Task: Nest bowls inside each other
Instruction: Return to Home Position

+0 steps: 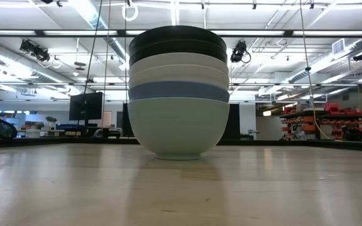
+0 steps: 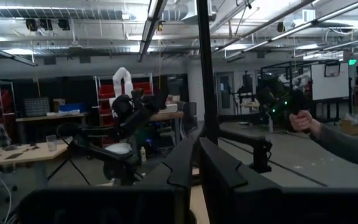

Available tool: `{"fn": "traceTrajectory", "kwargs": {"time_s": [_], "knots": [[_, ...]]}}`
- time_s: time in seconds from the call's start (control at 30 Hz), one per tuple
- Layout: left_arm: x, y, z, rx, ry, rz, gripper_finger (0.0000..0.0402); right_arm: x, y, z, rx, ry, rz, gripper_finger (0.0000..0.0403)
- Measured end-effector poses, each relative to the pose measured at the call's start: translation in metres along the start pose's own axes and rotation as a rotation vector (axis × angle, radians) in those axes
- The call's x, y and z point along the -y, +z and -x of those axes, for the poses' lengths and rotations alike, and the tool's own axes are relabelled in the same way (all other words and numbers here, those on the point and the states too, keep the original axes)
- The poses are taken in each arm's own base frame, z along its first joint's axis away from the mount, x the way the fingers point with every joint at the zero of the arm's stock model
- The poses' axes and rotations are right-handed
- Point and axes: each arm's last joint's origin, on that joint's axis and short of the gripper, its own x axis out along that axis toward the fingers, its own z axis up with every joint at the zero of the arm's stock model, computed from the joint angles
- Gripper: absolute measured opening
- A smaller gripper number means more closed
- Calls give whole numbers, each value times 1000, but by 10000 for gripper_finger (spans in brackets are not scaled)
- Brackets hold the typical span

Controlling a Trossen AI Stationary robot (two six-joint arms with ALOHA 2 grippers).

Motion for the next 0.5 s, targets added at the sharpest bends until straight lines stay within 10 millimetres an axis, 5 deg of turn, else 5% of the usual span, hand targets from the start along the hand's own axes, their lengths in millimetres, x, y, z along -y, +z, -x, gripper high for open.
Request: {"fn": "traceTrajectory", "kwargs": {"time_s": [0.5], "knots": [[2, -28, 10, -4, 7, 22, 28, -1, -33, 24, 77, -8, -11, 17]]}}
